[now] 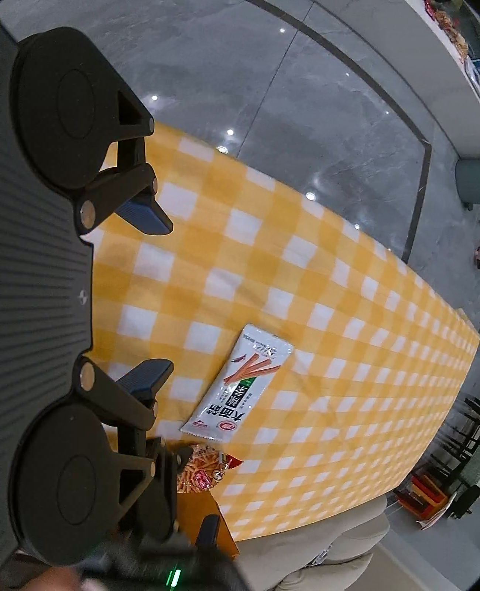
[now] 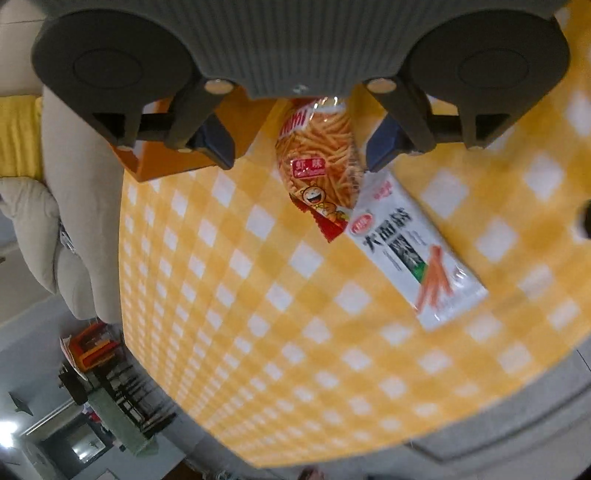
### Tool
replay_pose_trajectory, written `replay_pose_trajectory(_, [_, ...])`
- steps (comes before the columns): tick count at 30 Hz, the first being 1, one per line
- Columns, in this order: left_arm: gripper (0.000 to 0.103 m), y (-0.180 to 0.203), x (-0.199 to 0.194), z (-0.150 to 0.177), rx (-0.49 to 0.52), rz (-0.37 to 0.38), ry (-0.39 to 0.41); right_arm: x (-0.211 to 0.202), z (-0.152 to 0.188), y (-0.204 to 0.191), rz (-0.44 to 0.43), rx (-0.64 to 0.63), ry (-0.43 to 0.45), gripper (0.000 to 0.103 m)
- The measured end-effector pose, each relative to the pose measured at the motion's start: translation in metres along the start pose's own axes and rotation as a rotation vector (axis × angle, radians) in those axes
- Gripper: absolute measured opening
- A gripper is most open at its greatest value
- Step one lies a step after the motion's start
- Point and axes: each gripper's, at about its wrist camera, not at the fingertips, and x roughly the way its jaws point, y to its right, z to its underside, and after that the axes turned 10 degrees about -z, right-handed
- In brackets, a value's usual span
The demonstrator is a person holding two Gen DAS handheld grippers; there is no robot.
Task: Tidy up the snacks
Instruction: 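Grasp the orange potato-sticks bag with the right tool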
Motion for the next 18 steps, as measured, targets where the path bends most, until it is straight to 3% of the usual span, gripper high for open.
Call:
replay_pose_trajectory(3, [0.090,0.000,-0.003,-0.001,0.004,0.006,0.008,0.021,-0.005,-0.003,0.038,-0.029,-0.057,0.085])
replay_pose_trajectory(7, [0.090,-0.002,-0.001,-0.003,-0.004,0.019,-0.008,0.035,-0.004,-0.005,0.054,-0.037,-0.095,0.084])
replay_pose_trajectory(8, [0.090,-0.002,0.000,-0.003,-0.001,0.022,-0.013,0.035,-0.002,-0.004,0.053,-0.033,-0.094,0.081])
replay_pose_trajectory(10, [0.090,-0.001,0.001,-0.003,0.006,0.021,-0.015,0.035,-0.002,-0.002,0.035,-0.026,-0.086,0.055])
replay_pose_trajectory(11, [0.090,0.000,0.001,-0.002,0.008,0.016,-0.014,0.035,-0.002,0.000,0.015,-0.015,-0.094,0.049])
replay_pose_trajectory(15, [0.090,0.003,0.002,0.000,0.017,0.004,-0.016,0.033,-0.002,0.004,-0.008,-0.010,-0.096,0.042])
replay_pose_trajectory(18, [0.089,0.004,0.005,0.001,0.012,-0.007,-0.024,0.017,0.000,0.008,-0.031,0.021,-0.041,0.040])
